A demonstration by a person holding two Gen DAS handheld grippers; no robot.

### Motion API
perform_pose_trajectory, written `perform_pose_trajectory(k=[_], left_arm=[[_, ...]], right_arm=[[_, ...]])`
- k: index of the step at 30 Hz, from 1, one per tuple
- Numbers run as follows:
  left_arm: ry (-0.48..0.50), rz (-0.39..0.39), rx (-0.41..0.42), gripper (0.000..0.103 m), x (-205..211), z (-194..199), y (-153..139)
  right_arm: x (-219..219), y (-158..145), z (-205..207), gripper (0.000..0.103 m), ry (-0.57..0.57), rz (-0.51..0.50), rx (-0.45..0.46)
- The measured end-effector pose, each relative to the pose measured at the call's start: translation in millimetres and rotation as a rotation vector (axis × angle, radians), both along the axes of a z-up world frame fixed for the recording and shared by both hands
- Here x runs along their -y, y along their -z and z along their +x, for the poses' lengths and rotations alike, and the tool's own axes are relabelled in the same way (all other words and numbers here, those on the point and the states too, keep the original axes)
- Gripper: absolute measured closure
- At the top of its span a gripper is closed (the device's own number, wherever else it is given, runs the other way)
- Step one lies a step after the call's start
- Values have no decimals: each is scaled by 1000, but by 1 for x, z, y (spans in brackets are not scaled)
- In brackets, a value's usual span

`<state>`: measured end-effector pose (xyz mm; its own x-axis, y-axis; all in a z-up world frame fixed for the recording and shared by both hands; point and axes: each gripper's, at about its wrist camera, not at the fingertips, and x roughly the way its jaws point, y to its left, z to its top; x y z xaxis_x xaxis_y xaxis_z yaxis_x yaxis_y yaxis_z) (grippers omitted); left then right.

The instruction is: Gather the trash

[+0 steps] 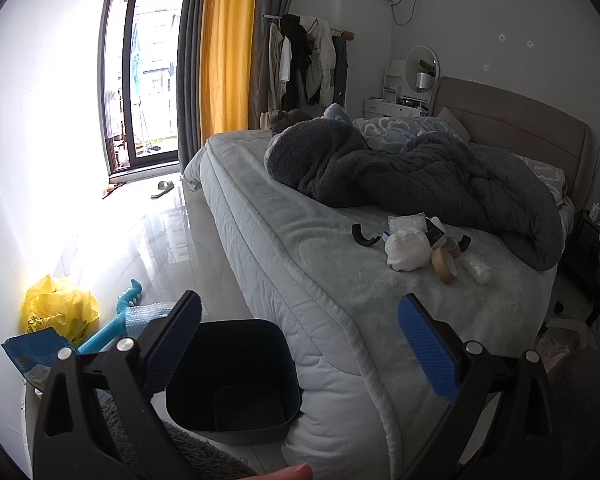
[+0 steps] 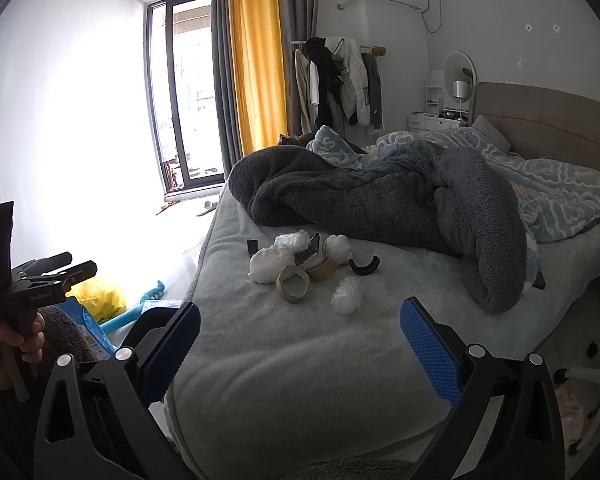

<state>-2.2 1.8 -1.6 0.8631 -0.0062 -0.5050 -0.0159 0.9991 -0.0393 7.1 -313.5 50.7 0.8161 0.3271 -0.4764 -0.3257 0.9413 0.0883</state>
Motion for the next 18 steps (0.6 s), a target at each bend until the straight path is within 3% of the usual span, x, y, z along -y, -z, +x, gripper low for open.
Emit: perform_pose_trajectory(k=[18], left_arm=[[0,-2,-6,3,3,1,4]], right_arm=[[0,-1,0,2,0,-2,-1]])
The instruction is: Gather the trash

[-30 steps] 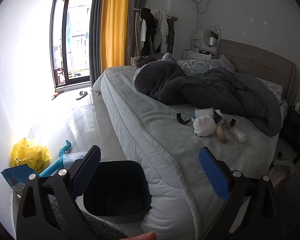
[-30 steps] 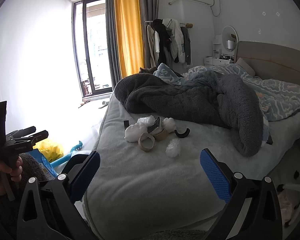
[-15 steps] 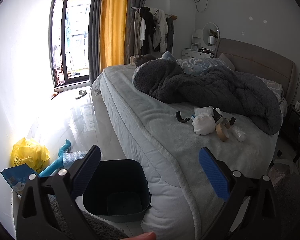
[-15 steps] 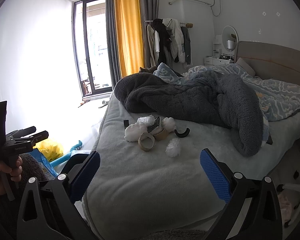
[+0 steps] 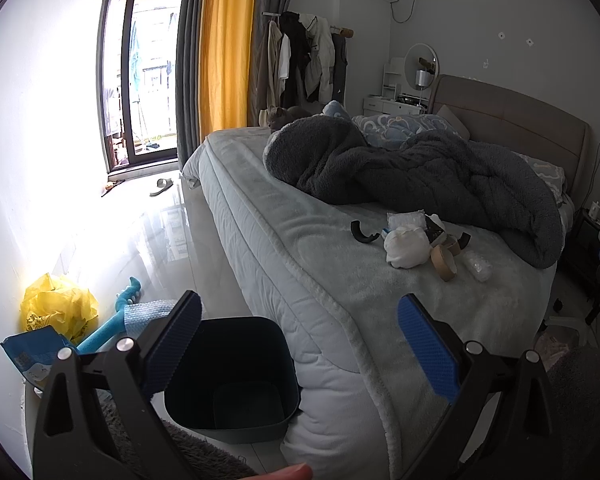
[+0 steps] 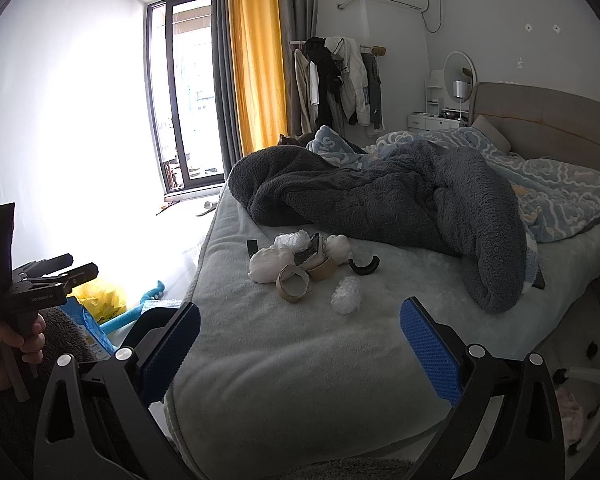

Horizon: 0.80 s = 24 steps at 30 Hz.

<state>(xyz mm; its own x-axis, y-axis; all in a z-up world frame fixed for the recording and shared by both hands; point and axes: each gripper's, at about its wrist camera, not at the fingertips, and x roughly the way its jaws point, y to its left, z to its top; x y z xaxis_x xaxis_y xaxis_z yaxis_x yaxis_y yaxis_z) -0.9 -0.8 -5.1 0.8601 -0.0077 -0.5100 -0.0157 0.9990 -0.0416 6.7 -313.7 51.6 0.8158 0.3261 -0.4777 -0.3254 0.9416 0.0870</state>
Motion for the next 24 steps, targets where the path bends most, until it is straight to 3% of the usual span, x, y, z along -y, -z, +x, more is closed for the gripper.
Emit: perform_pose_trajectory(k=[19,24], left_arm=[[9,0,-8,3,3,-1,7],[13,9,-14,3,6,-1,8]], right_arm=[[-2,-1,1,2,1,-19,3],[3,0,6,2,2,-42,-34]])
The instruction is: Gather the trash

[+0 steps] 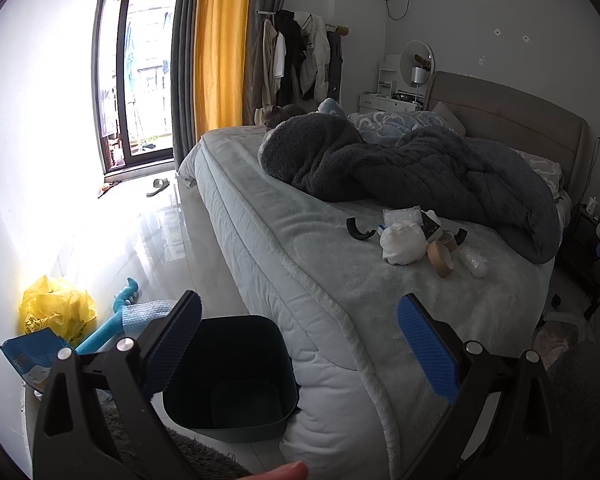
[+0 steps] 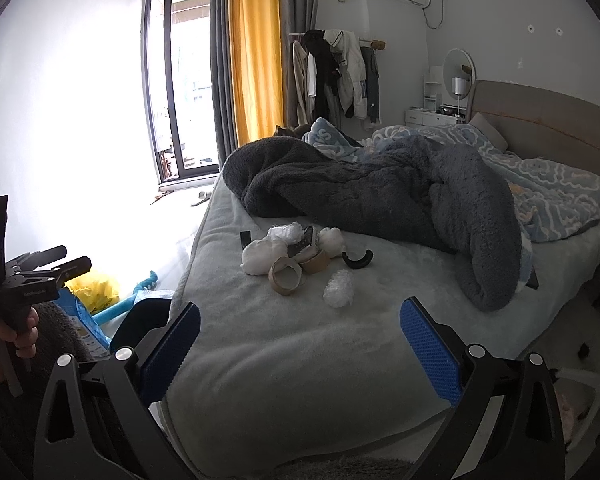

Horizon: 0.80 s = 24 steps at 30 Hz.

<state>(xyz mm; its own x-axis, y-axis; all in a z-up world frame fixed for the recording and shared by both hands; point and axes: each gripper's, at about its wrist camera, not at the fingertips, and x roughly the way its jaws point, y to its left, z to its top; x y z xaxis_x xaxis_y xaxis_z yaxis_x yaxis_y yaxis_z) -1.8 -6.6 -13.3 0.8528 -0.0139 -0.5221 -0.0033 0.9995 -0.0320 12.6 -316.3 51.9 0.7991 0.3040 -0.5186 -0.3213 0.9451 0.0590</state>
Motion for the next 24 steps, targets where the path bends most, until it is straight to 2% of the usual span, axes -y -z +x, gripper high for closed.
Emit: perform_pose_trajectory(k=[5,9,12,15,21,24], left_arm=[[12,23,-11,3,4,0,-4],[-5,62,23,3,10,-4,-8],[15,38,5,3,12,2,-10],[25,29,0,4,15,10,-10],[102,-29,-17,4,26,23,-11],[135,-30,-50,4,38,33,-2]], right_arm=[[-1,2,3,2,7,-7,-18],[-1,2,6,2,11,7,-28],[1,0,12,2,17,38,-28],[0,2,19,2,33,20,-40],[0,20,44,2,22,7,-89],[3,30,62,2,15,34,-107]])
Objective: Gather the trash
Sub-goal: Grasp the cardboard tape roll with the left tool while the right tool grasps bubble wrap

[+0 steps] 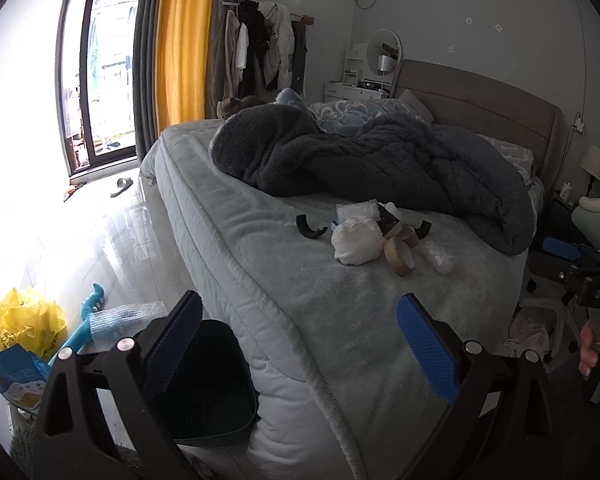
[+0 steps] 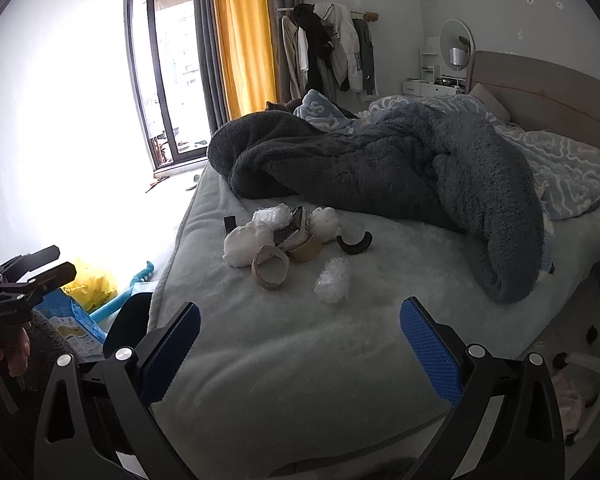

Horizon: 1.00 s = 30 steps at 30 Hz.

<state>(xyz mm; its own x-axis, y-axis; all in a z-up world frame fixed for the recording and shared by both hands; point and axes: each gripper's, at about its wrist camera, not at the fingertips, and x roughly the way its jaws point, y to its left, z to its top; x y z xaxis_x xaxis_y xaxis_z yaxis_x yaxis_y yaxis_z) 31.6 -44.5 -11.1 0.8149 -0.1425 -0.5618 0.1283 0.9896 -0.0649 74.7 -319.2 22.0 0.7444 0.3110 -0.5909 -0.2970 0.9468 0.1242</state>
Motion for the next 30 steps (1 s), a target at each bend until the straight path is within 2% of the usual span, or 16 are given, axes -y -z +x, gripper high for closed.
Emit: perform_pose_trajectory(k=[3,5,6,7,10,17,19,22,26,30], left_arm=[[0,-34,-36,4,5,11,10],[16,-60,-51,6,6,19,14],[32,-67,-51,11,8,22,15],[42,-64,-55,22,11,25,16],[80,-82,-80,24,15,41,23],[180,-81,-136,34,39,79,43],[209,-86,-155,40,45,89,48],[246,-104,-172,43,56,98,53],[251,-123,-196,52,68,113,62],[273,-164,-209,56,74,125,66]], right_arm=[[5,11,18,3,0,13,-18],[8,21,32,9,-1,11,-49],[10,25,38,12,-5,12,-58],[11,30,44,14,-12,14,-67],[13,42,60,16,-30,20,-87],[7,65,96,34,-65,22,-153],[3,72,104,36,-74,16,-170],[2,82,117,39,-76,25,-198],[0,93,131,45,-86,31,-237],[1,101,141,47,-90,30,-259]])
